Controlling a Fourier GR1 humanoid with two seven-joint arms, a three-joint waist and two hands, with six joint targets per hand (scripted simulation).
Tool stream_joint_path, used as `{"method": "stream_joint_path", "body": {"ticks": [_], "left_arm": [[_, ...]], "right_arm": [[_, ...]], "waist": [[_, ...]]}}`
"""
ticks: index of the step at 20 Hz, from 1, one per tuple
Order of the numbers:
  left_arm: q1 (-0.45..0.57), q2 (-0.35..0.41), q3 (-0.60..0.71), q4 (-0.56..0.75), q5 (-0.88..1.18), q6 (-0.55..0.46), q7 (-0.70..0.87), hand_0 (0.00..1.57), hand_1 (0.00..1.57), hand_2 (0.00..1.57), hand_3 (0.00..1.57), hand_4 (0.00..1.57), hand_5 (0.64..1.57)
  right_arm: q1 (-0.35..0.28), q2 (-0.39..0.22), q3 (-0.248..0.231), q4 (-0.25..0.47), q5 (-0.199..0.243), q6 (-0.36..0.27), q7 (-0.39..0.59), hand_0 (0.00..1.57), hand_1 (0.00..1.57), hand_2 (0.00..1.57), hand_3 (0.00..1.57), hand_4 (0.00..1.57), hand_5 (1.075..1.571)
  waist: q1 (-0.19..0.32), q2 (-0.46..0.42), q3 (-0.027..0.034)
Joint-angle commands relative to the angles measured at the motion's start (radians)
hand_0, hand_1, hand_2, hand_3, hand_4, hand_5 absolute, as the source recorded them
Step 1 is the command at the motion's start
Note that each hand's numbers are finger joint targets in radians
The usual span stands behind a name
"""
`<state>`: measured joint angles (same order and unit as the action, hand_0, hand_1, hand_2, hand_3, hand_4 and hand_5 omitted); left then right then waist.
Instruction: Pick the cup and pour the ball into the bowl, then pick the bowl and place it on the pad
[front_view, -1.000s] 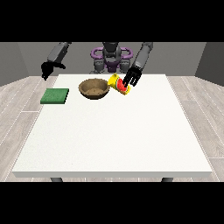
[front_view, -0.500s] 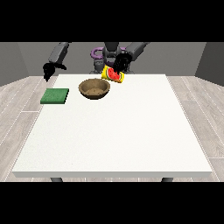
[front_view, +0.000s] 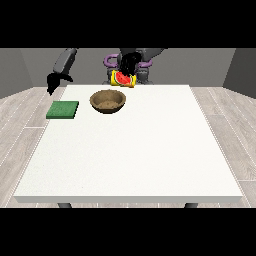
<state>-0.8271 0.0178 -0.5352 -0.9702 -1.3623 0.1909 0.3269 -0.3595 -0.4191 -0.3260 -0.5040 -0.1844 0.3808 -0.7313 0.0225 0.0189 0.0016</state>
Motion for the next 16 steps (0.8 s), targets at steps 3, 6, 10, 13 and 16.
{"method": "stream_joint_path", "body": {"ticks": [3, 6, 10, 13, 16], "left_arm": [[0.001, -0.017, -0.026, -0.042, -0.094, -0.076, 0.017, 0.0, 0.0, 1.57, 1.57, 0.56, 1.525], [-0.046, -0.008, -0.024, -0.083, -0.102, -0.154, -0.019, 0.0, 0.0, 1.57, 1.57, 0.61, 1.536], [-0.02, -0.012, -0.105, -0.072, -0.161, -0.204, -0.061, 0.06, 0.06, 1.57, 1.57, 0.81, 1.566], [-0.073, -0.004, -0.132, -0.052, -0.225, -0.257, -0.065, 0.75, 0.75, 1.57, 1.57, 1.09, 1.553], [-0.089, -0.017, -0.086, -0.025, -0.229, -0.298, -0.09, 1.4, 1.4, 1.57, 1.57, 1.15, 1.535]], "right_arm": [[0.002, 0.011, 0.011, -0.004, 0.002, 0.017, -0.034, 0.0, 0.0, 0.17, 0.34, 0.4, 1.532], [-0.024, -0.011, -0.009, 0.014, -0.012, 0.017, -0.044, 0.0, 0.0, 0.18, 0.34, 0.42, 1.528], [-0.001, 0.014, 0.011, 0.013, -0.004, 0.018, -0.035, 0.0, 0.0, 0.12, 0.26, 0.42, 1.53], [0.008, -0.015, -0.007, 0.018, -0.019, 0.056, -0.081, 0.0, 0.0, 0.12, 0.24, 0.42, 1.528], [-0.045, 0.013, 0.026, -0.026, -0.014, 0.023, 0.027, 0.0, 0.0, 0.1, 0.31, 0.42, 1.524]], "waist": [[-0.016, -0.006, -0.0012], [0.011, 0.022, -0.0008], [0.006, 0.004, -0.0006], [-0.015, 0.048, 0.0001], [-0.055, -0.004, -0.0013]]}}
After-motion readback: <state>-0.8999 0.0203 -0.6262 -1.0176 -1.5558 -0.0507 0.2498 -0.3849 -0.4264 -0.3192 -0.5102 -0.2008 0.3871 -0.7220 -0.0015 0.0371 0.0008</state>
